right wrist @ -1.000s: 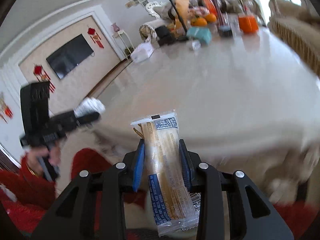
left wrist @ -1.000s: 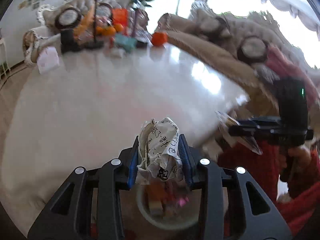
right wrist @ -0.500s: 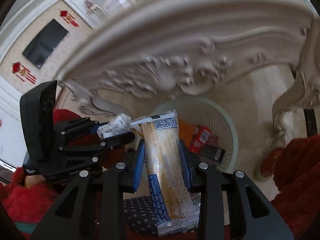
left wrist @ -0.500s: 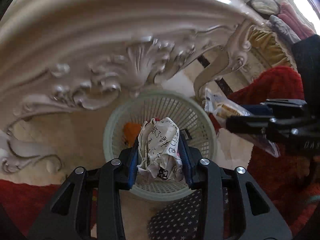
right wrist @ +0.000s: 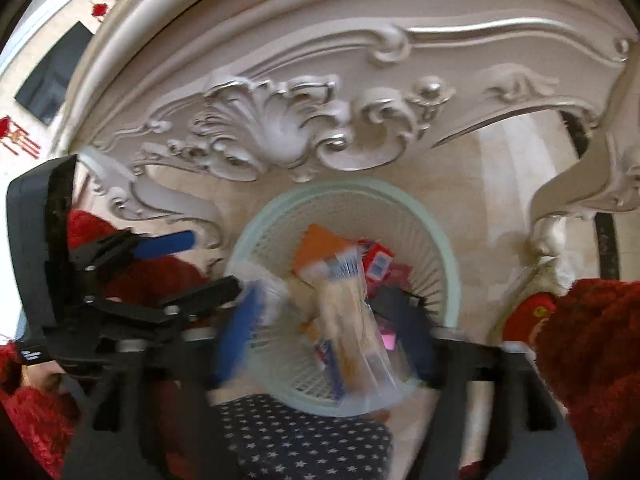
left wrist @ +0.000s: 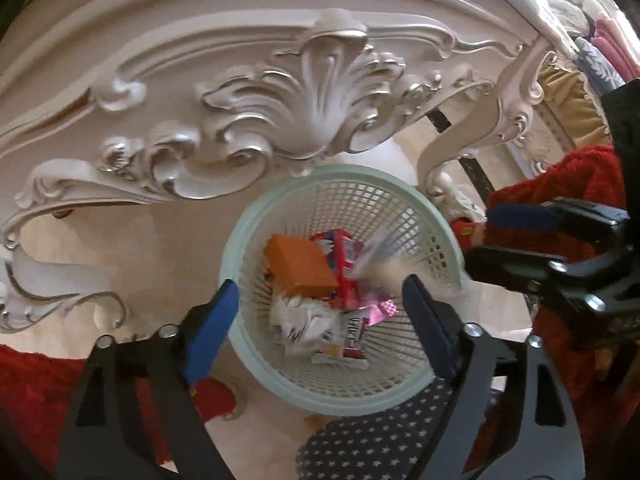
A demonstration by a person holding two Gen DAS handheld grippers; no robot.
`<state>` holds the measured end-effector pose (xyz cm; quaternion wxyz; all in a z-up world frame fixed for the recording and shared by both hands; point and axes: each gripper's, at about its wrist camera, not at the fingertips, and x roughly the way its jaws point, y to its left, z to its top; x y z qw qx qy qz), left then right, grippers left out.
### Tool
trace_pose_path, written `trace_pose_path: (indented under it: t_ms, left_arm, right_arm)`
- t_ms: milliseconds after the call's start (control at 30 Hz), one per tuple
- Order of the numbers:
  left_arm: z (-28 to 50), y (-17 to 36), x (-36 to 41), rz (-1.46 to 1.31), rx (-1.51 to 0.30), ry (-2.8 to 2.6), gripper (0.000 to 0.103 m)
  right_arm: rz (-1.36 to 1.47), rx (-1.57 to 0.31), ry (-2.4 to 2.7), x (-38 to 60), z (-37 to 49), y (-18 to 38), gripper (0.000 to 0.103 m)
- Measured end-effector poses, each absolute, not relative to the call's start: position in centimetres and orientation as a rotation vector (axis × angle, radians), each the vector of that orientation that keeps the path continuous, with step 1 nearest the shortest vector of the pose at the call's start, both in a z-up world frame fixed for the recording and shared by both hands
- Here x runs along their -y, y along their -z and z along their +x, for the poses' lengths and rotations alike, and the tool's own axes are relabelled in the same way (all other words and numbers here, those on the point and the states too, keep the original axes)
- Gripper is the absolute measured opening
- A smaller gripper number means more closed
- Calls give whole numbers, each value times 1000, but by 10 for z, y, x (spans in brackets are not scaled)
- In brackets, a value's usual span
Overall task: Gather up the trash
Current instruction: 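Carry paper ball and bread packet to the wastebasket and release both, then move both open tools back up toward the table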
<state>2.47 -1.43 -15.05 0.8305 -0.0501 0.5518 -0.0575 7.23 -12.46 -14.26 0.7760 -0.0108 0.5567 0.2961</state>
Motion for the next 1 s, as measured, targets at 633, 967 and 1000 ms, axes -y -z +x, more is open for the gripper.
trace_pose_path:
  t_ms: [633,967,1000]
  left_arm:
    - [3,110,24,-36,-1097,147,84]
    - [25,-34,2,87,-816,217,84]
    - [43,-47,-3,117,-786,200,84]
  right_arm:
    - [-27,-1145,-710,132,46,113,79]
    - [-35,-744,-730,169,96,-26,84]
    - [-65,-698,-718,167,109,-36,84]
